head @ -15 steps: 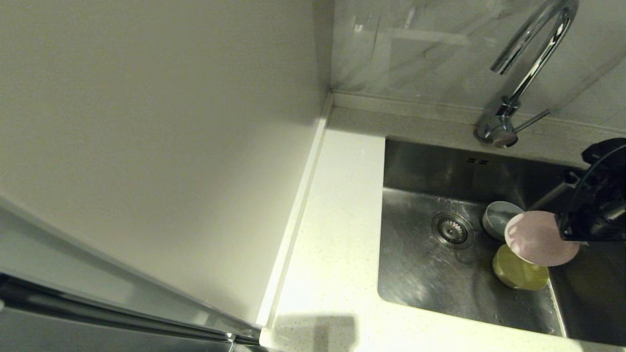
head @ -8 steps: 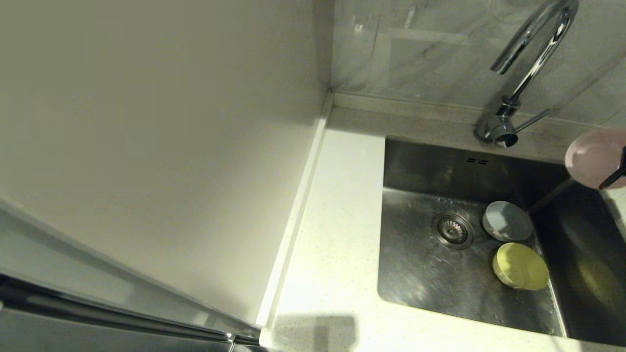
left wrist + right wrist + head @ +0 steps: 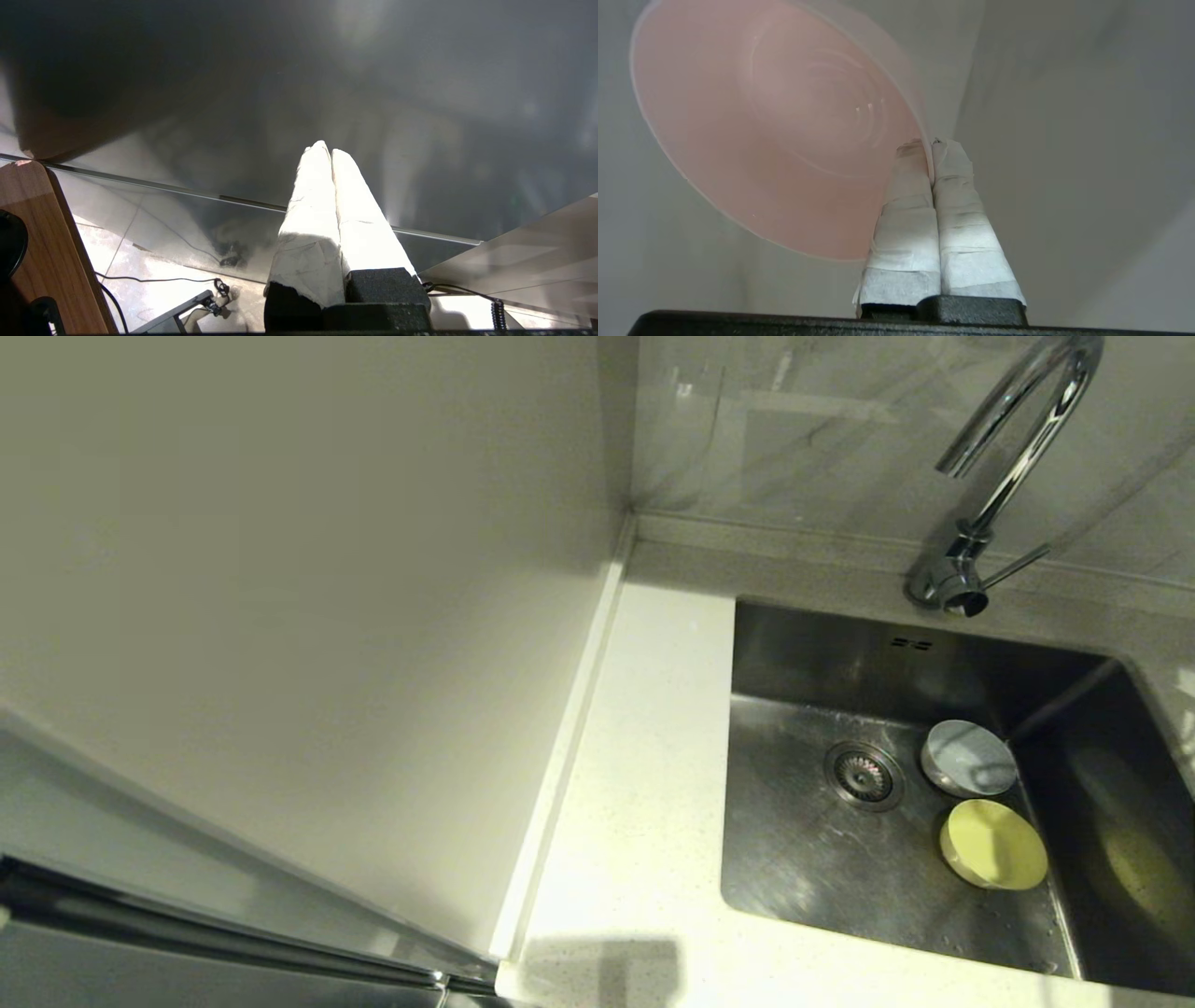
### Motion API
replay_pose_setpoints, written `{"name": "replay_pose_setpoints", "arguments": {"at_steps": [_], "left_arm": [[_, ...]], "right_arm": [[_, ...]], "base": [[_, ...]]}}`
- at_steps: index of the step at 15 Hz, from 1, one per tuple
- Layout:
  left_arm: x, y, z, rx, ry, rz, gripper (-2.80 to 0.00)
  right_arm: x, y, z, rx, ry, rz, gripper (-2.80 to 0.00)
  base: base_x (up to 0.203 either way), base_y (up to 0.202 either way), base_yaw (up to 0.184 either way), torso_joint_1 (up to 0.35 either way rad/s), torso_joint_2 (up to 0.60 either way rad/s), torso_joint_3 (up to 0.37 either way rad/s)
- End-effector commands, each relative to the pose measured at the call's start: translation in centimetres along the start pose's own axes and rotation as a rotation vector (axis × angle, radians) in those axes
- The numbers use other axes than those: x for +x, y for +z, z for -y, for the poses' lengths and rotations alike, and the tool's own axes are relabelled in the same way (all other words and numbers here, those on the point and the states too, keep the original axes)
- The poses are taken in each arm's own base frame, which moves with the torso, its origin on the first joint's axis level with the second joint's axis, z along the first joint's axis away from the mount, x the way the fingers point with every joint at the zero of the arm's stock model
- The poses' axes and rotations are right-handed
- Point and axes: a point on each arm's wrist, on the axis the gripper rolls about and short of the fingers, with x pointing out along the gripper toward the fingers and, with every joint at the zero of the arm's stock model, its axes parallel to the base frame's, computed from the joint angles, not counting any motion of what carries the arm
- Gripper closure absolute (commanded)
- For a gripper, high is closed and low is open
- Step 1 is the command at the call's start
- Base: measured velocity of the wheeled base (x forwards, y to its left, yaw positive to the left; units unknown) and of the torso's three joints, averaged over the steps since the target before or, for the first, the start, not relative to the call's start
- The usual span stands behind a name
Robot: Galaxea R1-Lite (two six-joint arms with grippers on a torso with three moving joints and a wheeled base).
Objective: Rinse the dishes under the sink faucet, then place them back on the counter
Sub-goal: Put a bowl back to the table from the sink
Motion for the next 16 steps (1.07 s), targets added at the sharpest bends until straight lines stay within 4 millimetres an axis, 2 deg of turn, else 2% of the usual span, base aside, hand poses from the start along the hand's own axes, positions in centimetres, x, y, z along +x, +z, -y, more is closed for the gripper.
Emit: {"name": "replay_pose_setpoints", "arguments": {"at_steps": [1,6,8,10,13,14,16], "left_arm": [[0.0,-0.1,0.0,-0.001,0.0,-0.003,0.0],[0.0,-0.1,0.0,-0.001,0.0,-0.003,0.0],[0.0,-0.1,0.0,-0.001,0.0,-0.003,0.0],[0.0,-0.1,0.0,-0.001,0.0,-0.003,0.0],[0.0,-0.1,0.0,-0.001,0.0,-0.003,0.0],[0.0,-0.1,0.0,-0.001,0.0,-0.003,0.0],[0.0,-0.1,0.0,-0.001,0.0,-0.003,0.0]], "right_arm": [[-0.6,2.4,0.8,0.119,-0.102,0.175,0.0],[-3.4,0.3,1.6,0.089,-0.109,0.033,0.0],[-2.9,0.1,1.3,0.046,-0.066,-0.038,0.0],[-3.0,-1.9,1.1,-0.063,-0.039,-0.258,0.0],[-4.3,-5.7,1.3,-0.268,0.01,-0.723,0.0],[-4.8,-6.6,1.6,-0.328,0.023,-0.879,0.0],[-4.8,-7.2,1.8,-0.417,0.039,-1.121,0.0]], "base": [[0.0,0.0,0.0,0.0,0.0,0.0],[0.0,0.0,0.0,0.0,0.0,0.0],[0.0,0.0,0.0,0.0,0.0,0.0],[0.0,0.0,0.0,0.0,0.0,0.0],[0.0,0.0,0.0,0.0,0.0,0.0],[0.0,0.0,0.0,0.0,0.0,0.0],[0.0,0.0,0.0,0.0,0.0,0.0]]}}
